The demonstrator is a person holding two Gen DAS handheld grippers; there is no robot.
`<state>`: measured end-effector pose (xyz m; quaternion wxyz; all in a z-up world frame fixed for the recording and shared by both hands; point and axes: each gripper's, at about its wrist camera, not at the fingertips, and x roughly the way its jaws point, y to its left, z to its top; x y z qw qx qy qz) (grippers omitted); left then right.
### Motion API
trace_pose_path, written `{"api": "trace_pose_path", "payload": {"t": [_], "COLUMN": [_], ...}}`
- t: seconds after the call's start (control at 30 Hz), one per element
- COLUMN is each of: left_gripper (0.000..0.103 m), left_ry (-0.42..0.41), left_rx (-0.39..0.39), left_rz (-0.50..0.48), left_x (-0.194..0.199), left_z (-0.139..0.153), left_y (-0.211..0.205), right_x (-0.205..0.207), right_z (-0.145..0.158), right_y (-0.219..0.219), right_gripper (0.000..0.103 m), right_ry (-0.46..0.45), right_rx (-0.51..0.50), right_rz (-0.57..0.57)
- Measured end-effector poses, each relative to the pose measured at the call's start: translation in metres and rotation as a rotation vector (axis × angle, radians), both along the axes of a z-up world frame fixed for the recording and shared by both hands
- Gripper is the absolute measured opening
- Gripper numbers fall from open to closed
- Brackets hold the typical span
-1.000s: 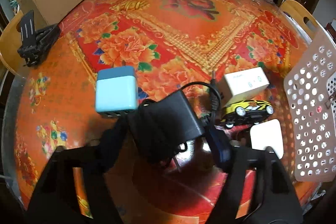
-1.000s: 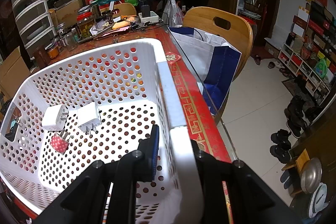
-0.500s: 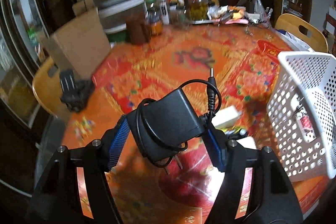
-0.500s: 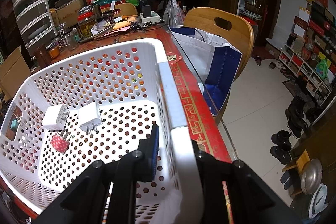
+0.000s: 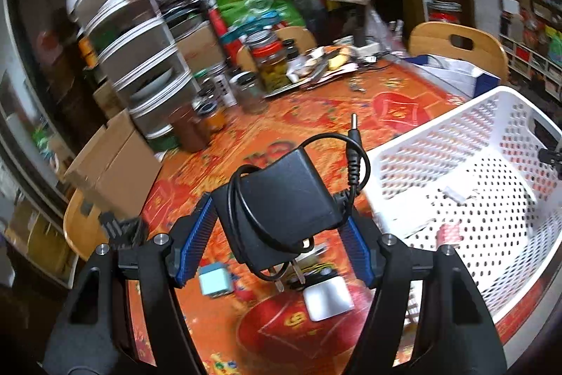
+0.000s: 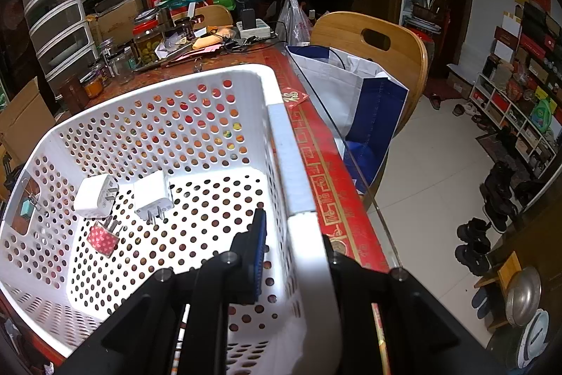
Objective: Organize rigid objects
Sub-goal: 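Carry the black adapter into the basket and lower it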
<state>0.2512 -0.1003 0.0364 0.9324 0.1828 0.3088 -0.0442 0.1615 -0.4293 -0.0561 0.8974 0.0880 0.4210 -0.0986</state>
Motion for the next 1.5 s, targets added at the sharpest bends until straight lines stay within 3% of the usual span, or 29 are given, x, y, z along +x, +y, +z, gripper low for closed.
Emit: {"api": "trace_pose_path", "payload": {"t": [0.33,0.63,1.0,1.27,1.37,1.5], "left_gripper": [0.066,0.066,0.066,0.067,0.067,0.072], "left_ry": [0.030,0.120,0.327,0.531,0.571,0.539], "left_rx": [0.025,0.103,0.291,0.397,0.394,0.337], "left_rz": [-0.091,-0.177,-0.322,-0.379,-0.384,-0.373], "left_x": [0.000,0.006,0.018,0.029,0.034,0.041], "left_z": [0.004,-0.023,-0.087,-0.126,-0.133,-0.125], "left_y": [-0.060,-0.122,-0.196,-0.218,-0.219,-0.210], "right_x": [0.000,0.000,0.000,0.000,0.000,0.000], "right_z": [0.000,0.001,0.002,0.002,0.002,0.001], "right_y": [0.000,0.000,0.000,0.000,0.000,0.001], "right_gripper": [0.016,0.016,0.016,0.016,0.016,0.016], "right_ry": [-0.002,-0.005,-0.007,-0.007,-0.007,-0.005], "right_rx": [0.003,0.006,0.012,0.012,0.013,0.010], "right_rz": [0.002,0.007,0.011,0.012,0.012,0.013]}}
